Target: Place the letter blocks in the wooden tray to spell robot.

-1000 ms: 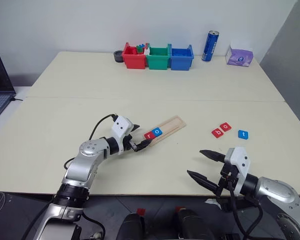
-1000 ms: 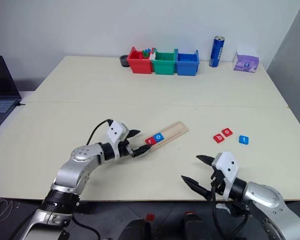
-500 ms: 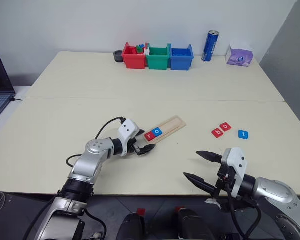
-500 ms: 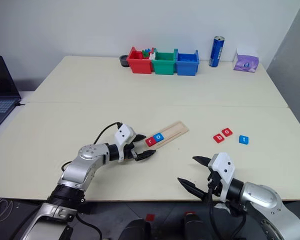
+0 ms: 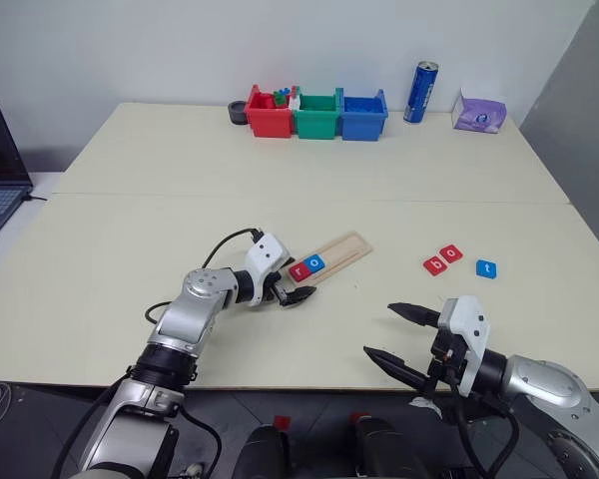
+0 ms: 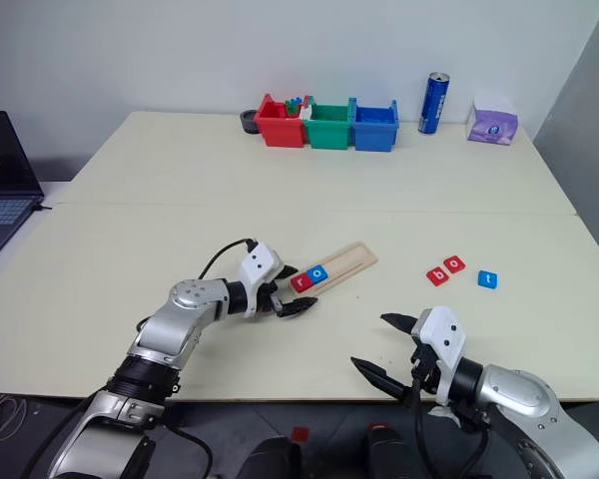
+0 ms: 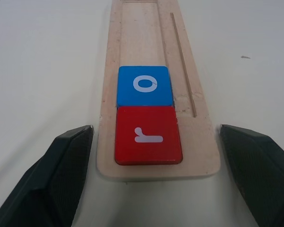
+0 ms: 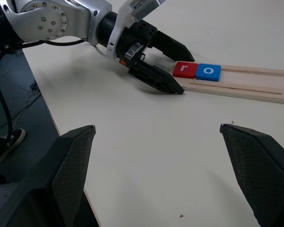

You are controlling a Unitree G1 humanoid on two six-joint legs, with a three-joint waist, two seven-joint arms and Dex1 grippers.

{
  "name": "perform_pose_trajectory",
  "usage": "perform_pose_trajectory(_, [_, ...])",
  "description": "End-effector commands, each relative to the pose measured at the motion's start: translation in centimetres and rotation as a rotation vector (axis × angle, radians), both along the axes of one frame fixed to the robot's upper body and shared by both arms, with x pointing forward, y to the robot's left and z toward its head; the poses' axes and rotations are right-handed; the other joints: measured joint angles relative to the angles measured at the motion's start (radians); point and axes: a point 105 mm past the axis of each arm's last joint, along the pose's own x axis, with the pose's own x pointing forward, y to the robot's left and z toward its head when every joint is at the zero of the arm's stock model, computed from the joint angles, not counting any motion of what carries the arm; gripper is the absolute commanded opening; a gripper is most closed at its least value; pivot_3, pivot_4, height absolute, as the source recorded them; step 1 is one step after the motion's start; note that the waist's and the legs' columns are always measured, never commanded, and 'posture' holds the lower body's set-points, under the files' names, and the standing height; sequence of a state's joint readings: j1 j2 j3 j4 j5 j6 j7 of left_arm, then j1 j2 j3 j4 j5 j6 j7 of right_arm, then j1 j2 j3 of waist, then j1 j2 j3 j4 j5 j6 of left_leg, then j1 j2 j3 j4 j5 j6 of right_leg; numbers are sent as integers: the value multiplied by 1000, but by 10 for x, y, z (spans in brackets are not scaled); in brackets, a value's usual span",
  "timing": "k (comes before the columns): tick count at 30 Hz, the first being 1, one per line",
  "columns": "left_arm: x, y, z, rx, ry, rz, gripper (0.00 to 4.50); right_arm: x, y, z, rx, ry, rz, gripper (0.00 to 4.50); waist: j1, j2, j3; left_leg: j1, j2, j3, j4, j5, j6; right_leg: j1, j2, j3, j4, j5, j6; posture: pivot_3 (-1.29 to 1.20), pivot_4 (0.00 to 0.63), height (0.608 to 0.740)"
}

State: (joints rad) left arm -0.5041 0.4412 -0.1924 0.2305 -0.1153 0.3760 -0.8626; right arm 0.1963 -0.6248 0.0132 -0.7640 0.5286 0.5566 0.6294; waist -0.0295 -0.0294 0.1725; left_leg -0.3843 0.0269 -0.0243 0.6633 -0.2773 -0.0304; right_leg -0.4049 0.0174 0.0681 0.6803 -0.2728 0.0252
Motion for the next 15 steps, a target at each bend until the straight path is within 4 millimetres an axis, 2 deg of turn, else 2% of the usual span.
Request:
perform_pose_trajectory(1, [0,-4,-2,24,17,-15,4500,-2,4,11,-3,-55,21,4477,0,0,0,0,0,0,0,0,0,0,0,0,0,0,0,0,150,740])
perform_pose_trajectory(5, [-2,-6,-1,42,12,-46,4500,-1,5,12,-6,-59,29,4477,0,0,0,0,0,0,0,0,0,0,0,0,0,0,0,0,150,740])
perform_pose_trajectory(10, [-3,-4,-2,64,22,-45,3398,-1,7,11,-7,-62,34,4500,0,0,0,0,0,0,0,0,0,0,0,0,0,0,0,0,150,740])
perform_pose_trajectory(15, [-6,-4,-1,64,43,-66,3395,-2,8,10,-6,-58,40,4500,0,0,0,0,0,0,0,0,0,0,0,0,0,0,0,0,150,740])
